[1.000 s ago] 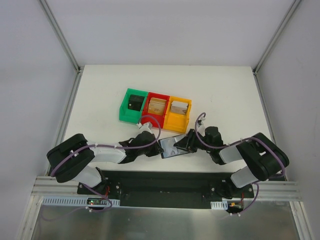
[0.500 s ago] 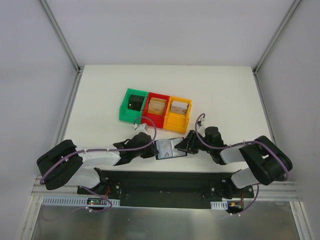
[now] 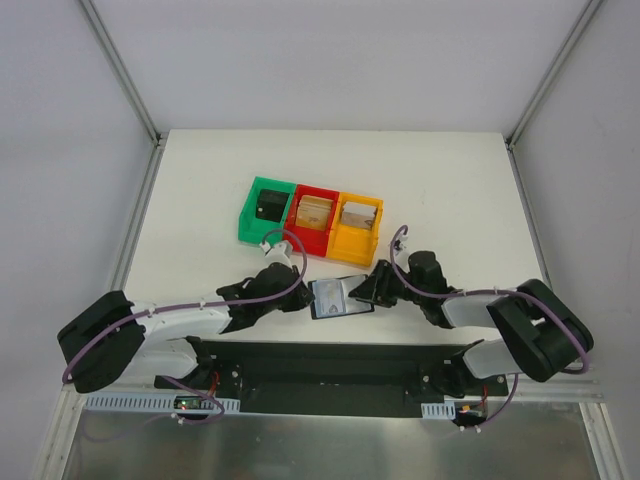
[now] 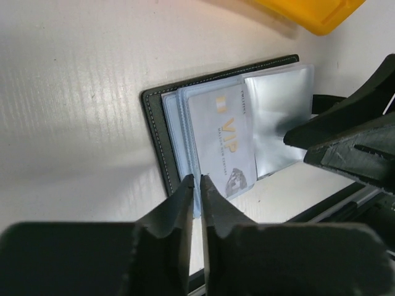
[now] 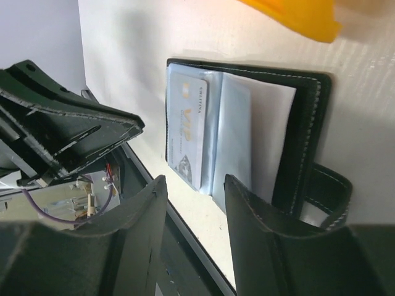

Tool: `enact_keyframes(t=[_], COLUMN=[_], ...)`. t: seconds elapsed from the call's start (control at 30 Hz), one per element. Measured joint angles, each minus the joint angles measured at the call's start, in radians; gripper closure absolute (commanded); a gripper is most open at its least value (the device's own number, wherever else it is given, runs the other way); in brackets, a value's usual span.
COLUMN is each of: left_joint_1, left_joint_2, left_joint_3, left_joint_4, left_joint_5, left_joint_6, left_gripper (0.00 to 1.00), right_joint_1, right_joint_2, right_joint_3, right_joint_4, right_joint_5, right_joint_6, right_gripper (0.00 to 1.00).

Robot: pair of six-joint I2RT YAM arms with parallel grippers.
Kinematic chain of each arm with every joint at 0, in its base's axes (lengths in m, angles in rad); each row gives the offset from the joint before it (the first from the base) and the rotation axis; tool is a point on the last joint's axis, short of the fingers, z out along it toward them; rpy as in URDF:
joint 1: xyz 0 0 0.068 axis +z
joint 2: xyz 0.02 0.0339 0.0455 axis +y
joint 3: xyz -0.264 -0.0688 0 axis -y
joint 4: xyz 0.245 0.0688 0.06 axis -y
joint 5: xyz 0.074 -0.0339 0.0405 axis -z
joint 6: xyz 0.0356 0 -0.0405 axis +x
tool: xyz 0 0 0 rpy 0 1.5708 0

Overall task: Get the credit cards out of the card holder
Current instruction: Remove the credit card from the card holder.

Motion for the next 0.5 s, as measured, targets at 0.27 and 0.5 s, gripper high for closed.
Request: enact_keyframes(t=[0.27,0.5], left_joint_1=[0.019,0.019], left_joint_2=[0.102,0.127], left_joint_3=[0.000,0.001], left_joint_4=[0.078,0.125], left_joint_5=[0.038,0.060], left_joint_6=[0.019,0.022], left_gripper=[1.00,1.00], right_joint_1=[0.043,0.055], right_joint_2=[-0.065,-0.068], right_joint_3=[0.063,0.077], right_joint_4=[-0.095,-0.128], right_joint_5=[0.015,0.016], right_joint_6=[-0.044,-0.063], right_gripper=[0.55,0.55])
